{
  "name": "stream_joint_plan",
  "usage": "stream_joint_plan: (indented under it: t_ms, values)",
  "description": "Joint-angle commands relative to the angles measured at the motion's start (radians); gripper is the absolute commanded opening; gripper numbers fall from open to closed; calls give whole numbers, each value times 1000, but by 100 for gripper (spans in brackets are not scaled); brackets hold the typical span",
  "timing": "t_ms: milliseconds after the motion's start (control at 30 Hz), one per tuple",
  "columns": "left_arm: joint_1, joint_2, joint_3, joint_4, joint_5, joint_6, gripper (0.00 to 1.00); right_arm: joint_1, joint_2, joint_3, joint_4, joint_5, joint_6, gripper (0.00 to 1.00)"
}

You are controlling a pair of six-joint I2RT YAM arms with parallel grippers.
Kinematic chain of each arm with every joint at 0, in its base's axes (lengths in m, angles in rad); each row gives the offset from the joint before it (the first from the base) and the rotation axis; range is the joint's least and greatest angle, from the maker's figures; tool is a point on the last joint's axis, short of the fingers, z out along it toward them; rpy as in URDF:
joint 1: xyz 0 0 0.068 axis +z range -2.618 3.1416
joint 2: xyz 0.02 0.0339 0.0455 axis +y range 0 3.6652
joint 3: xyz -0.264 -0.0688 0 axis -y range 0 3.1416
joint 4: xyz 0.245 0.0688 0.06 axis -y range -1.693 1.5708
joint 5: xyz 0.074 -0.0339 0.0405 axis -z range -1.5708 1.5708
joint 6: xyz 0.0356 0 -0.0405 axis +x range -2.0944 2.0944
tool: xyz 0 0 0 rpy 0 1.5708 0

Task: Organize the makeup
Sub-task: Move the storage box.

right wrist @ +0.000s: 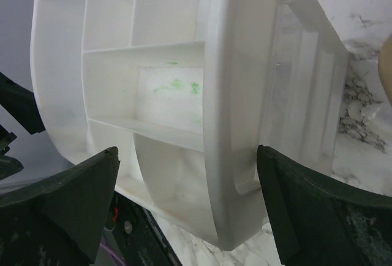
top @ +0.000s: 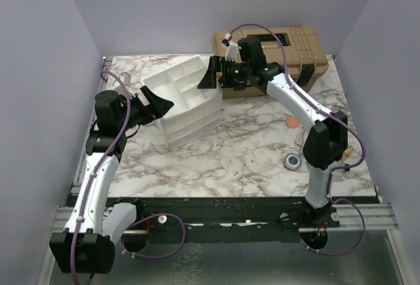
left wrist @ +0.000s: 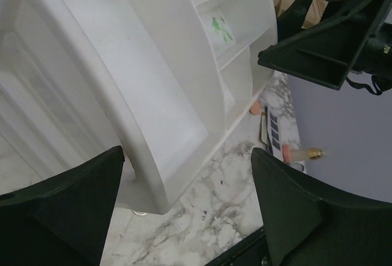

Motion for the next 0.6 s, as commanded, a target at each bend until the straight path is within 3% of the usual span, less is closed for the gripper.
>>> stream_joint_plan:
  t_ms: [0,233,433,567]
  values:
    - [-55,-132,-97,46,106,-143,85,43,-144,-167,45,48,38,100]
    - [-75,-201,-97,-18,53,-115,86,43,-259,-314,64,167,70,100]
    - [-74,-197,67,-279,-201,94,95,43,-361,-353,35,390,110,100]
    - [-75,-206,131,-358,-405,154,99,43,-465,-432,48,614,171,100]
